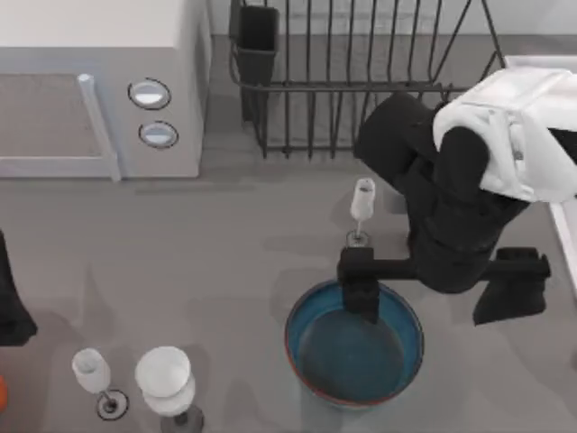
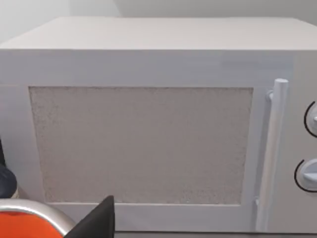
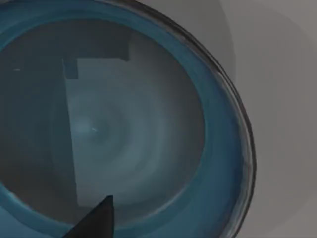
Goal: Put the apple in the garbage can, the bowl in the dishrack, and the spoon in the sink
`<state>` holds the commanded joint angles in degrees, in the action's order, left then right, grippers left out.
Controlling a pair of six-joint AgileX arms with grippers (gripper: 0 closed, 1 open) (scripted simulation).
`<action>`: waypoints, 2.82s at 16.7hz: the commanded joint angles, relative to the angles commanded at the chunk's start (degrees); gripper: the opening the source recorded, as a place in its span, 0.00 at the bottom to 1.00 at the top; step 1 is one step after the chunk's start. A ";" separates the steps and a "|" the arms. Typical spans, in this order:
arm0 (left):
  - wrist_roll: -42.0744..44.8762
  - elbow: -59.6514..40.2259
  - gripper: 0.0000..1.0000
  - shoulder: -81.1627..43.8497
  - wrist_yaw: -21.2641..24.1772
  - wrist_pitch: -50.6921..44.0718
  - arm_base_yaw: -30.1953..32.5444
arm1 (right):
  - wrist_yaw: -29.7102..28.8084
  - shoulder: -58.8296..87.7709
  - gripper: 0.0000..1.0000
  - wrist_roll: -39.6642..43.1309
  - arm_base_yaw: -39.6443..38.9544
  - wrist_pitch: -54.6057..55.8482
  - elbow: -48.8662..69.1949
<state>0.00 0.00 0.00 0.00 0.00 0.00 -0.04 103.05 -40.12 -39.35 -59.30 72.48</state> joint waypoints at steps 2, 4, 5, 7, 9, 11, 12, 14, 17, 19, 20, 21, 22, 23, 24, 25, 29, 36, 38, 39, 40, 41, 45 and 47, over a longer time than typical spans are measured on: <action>0.00 0.00 1.00 0.00 0.00 0.00 0.00 | 0.00 1.80 1.00 -0.12 -0.07 6.04 -3.78; 0.00 0.00 1.00 0.00 0.00 0.00 0.00 | -0.01 3.26 1.00 -0.22 -0.17 10.40 -6.89; 0.00 0.00 1.00 0.00 0.00 0.00 0.00 | -0.01 3.77 1.00 -0.28 -0.21 11.69 -7.89; 0.00 0.00 1.00 0.00 0.00 0.00 0.00 | -0.01 4.06 1.00 -0.30 -0.23 12.47 -8.56; 0.00 0.00 1.00 0.00 0.00 0.00 0.00 | -0.01 4.06 1.00 -0.30 -0.23 12.47 -8.56; 0.00 0.00 1.00 0.00 0.00 0.00 0.00 | -0.01 4.06 0.92 -0.30 -0.23 12.47 -8.56; 0.00 0.00 1.00 0.00 0.00 0.00 0.00 | -0.01 4.06 0.85 -0.30 -0.23 12.47 -8.56; 0.00 0.00 1.00 0.00 0.00 0.00 0.00 | -0.01 4.06 0.70 -0.30 -0.23 12.47 -8.56; 0.00 0.00 1.00 0.00 0.00 0.00 0.00 | -0.01 4.06 0.47 -0.30 -0.23 12.47 -8.56; 0.00 0.00 1.00 0.00 0.00 0.00 0.00 | -0.01 4.06 0.32 -0.30 -0.23 12.47 -8.56; 0.00 0.00 1.00 0.00 0.00 0.00 0.00 | -0.01 4.06 0.25 -0.30 -0.23 12.47 -8.56; 0.00 0.00 1.00 0.00 0.00 0.00 0.00 | -0.01 4.06 0.17 -0.30 -0.23 12.47 -8.56; 0.00 0.00 1.00 0.00 0.00 0.00 0.00 | -0.01 4.06 0.10 -0.30 -0.23 12.47 -8.56; 0.00 0.00 1.00 0.00 0.00 0.00 0.00 | -0.01 4.06 0.02 -0.30 -0.23 12.47 -8.56; 0.00 0.00 1.00 0.00 0.00 0.00 0.00 | -0.01 4.06 0.00 -0.30 -0.23 12.47 -8.56; 0.00 0.00 1.00 0.00 0.00 0.00 0.00 | -0.01 4.06 0.00 -0.30 -0.23 12.47 -8.56; 0.00 0.00 1.00 0.00 0.00 0.00 0.00 | -0.01 4.06 0.00 -0.30 -0.23 12.47 -8.56; 0.00 0.00 1.00 0.00 0.00 0.00 0.00 | 0.08 2.99 0.00 -0.45 -0.20 8.18 -5.35; 0.00 0.00 1.00 0.00 0.00 0.00 0.00 | 0.04 1.64 0.00 -0.44 -0.17 3.31 -2.08; 0.00 0.00 1.00 0.00 0.00 0.00 0.00 | 0.01 0.87 0.00 -0.39 -0.17 0.62 -0.27; 0.00 0.00 1.00 0.00 0.00 0.00 0.00 | 0.00 0.02 0.00 -0.33 -0.14 -2.14 1.50; 0.00 0.00 1.00 0.00 0.00 0.00 0.00 | 0.00 -0.76 0.00 -0.27 -0.12 -4.72 3.19; 0.00 0.00 1.00 0.00 0.00 0.00 0.00 | -0.01 -2.86 0.00 -0.01 0.00 -9.80 6.89; 0.00 0.00 1.00 0.00 0.00 0.00 0.00 | -0.01 -2.86 0.00 -0.01 0.00 -9.80 6.89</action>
<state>0.00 0.00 0.00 0.00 0.00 0.00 -0.05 100.18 -40.13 -39.35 -69.10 79.37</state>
